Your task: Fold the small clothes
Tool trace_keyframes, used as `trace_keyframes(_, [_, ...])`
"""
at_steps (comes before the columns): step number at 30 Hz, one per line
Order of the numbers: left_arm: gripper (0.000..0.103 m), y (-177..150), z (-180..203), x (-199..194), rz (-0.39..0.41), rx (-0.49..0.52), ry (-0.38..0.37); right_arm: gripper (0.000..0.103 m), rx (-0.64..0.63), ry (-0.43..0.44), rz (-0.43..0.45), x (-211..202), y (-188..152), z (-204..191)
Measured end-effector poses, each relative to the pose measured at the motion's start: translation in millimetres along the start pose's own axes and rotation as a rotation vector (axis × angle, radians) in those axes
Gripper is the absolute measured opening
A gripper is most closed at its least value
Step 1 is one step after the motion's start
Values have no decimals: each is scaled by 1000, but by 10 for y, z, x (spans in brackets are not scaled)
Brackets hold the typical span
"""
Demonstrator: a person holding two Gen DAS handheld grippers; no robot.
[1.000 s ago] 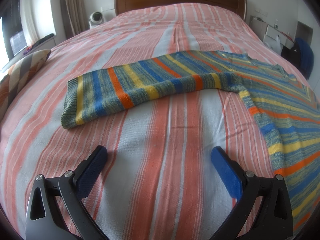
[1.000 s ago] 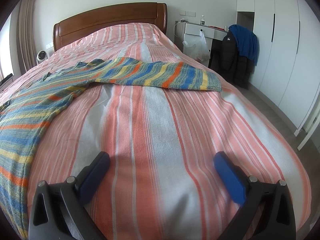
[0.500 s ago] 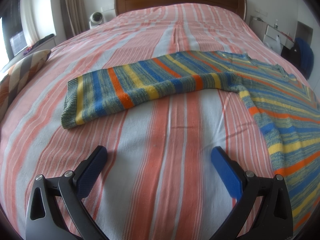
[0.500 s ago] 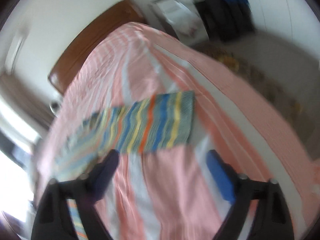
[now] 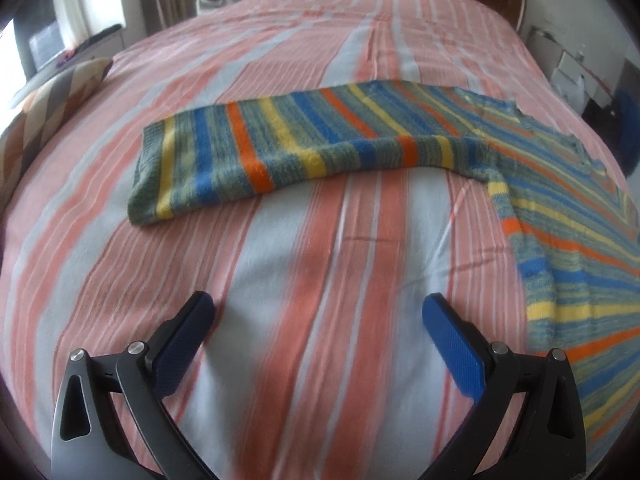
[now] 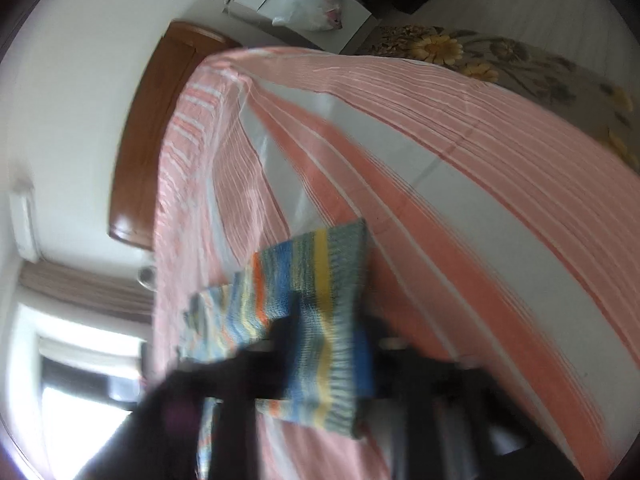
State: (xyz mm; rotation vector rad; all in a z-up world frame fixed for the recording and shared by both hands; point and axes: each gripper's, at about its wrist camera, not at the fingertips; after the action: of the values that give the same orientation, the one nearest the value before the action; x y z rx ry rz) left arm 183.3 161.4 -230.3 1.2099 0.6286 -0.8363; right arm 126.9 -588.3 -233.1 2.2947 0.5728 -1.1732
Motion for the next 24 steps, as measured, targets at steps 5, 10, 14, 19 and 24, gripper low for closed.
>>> trace_keyframes(5, [103, -249, 34, -34, 139, 62, -11, 3, -330, -151, 145, -462, -112, -872])
trace_keyframes(10, [103, -245, -14, -36, 165, 50, -39, 3, -578, -2, 140, -676, -613, -2258])
trace_keyframes(14, [103, -244, -37, -48, 177, 44, -59, 3, -700, 124, 59, -432, -1154, -3181])
trace_keyframes(19, [103, -259, -32, -56, 192, 45, -67, 5, -804, 186, -52, 300, -1883, -3961])
trace_keyframes(24, [103, -267, -28, -55, 197, 45, -69, 57, -624, 382, -297, 778, -2105, -3876])
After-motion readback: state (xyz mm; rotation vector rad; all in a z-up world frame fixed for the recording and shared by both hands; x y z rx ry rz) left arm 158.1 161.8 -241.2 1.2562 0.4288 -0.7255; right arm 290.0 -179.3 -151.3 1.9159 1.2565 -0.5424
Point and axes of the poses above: each gripper's, at about its wrist camera, not at the fingertips, and x roughly the way its jaws point, z to its right, y to its top, and after that the axes turned 14 degrees about -y, right-handed
